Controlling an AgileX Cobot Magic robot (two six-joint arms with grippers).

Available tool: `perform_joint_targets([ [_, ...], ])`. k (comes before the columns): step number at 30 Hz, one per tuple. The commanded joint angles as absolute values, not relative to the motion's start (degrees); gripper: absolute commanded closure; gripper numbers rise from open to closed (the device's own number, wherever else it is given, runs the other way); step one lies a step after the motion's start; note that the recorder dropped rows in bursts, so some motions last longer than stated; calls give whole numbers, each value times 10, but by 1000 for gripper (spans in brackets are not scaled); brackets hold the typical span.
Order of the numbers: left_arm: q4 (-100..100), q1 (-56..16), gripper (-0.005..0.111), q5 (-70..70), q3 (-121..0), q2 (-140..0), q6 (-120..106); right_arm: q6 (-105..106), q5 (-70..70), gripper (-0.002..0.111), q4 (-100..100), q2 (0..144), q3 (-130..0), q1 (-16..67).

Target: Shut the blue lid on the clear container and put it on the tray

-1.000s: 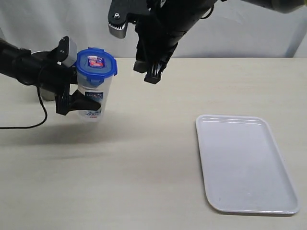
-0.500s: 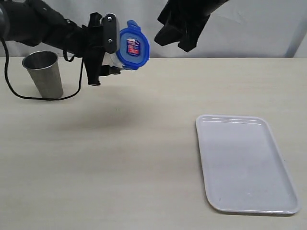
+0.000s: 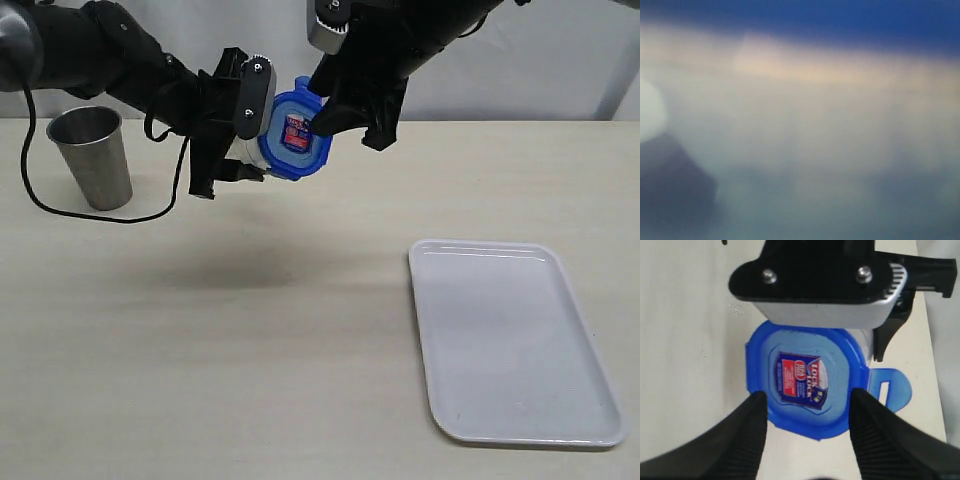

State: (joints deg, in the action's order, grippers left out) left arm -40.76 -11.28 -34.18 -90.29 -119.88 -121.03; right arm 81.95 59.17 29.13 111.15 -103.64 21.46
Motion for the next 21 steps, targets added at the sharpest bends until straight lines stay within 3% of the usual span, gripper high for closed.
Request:
perform_joint_targets([
  [1,-443,-114,107,-371,-908,-1194,-1224,805,581,60,293,1116,-1036,214],
  [10,-463,-114,107,-467,-908,-1194,-1224,796,576,60,291,1151,-1036,214],
  [21,-469,-114,107,-481,-908,-1194,-1224,755,576,60,269,1155,-1038,213],
])
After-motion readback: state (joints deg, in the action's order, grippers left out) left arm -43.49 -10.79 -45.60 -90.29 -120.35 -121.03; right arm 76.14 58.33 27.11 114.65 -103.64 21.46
